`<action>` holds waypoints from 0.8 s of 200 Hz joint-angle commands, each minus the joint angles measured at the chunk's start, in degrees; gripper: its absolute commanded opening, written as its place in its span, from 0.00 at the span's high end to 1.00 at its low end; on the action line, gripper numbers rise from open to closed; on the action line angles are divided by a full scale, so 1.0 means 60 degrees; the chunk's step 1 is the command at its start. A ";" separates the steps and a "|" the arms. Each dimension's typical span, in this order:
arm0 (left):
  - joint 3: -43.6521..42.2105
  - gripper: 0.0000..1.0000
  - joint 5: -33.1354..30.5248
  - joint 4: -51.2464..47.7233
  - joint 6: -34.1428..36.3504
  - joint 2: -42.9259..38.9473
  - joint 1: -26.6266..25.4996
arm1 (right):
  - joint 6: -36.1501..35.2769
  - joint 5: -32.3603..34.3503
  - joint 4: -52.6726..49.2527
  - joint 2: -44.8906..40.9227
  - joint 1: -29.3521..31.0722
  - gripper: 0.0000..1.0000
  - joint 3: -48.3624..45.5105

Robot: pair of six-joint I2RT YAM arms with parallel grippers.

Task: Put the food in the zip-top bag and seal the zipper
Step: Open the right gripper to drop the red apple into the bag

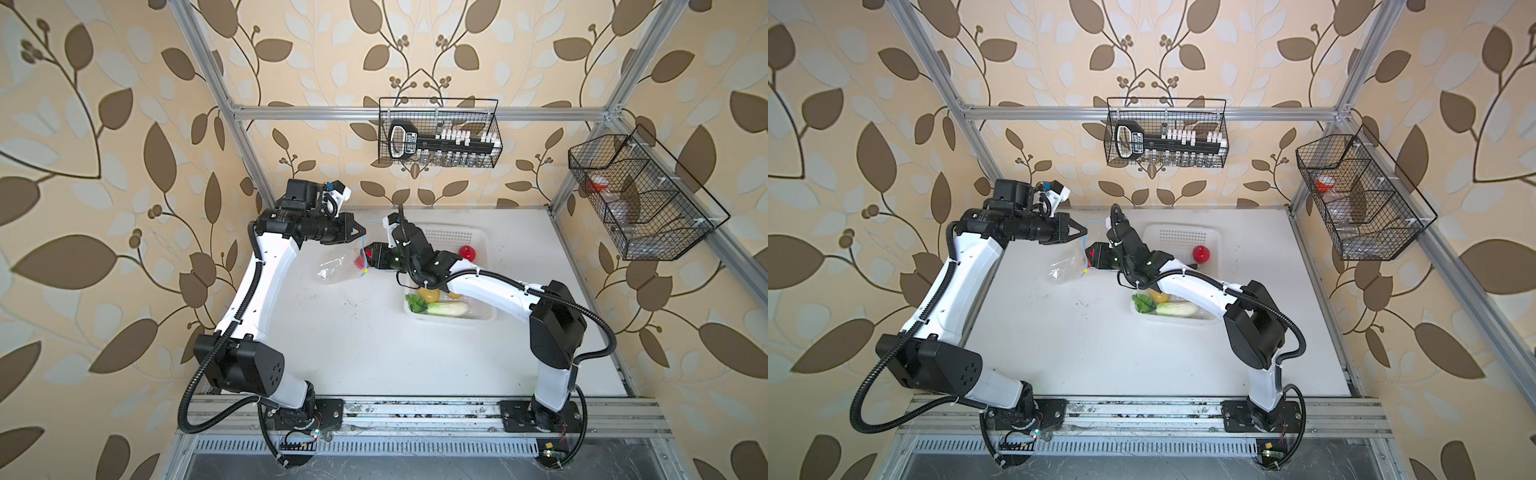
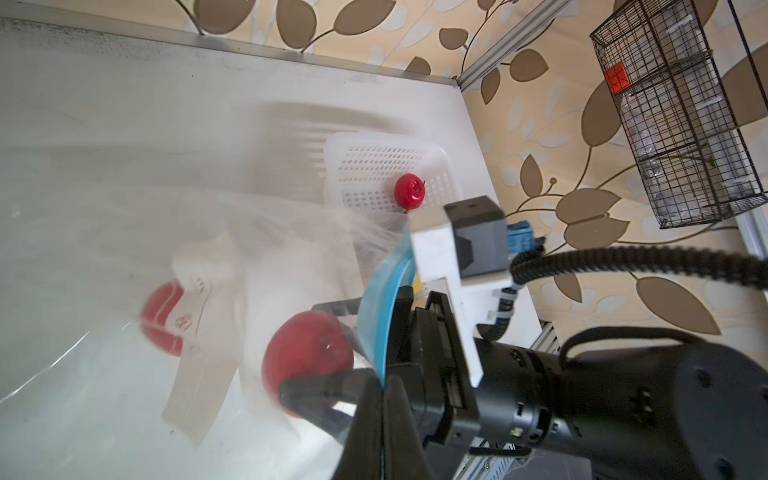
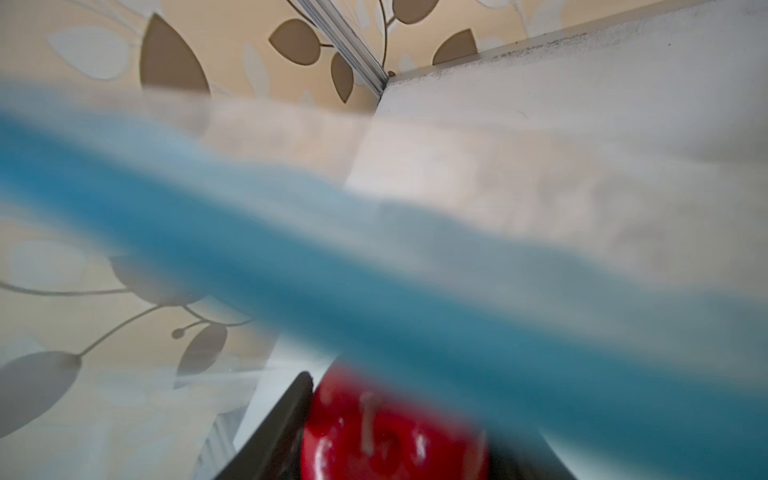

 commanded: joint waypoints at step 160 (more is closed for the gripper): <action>-0.1035 1.00 -0.0319 0.0792 0.0222 -0.0468 -0.0098 | -0.0170 -0.0779 0.1148 -0.1509 -0.0286 0.18 -0.1498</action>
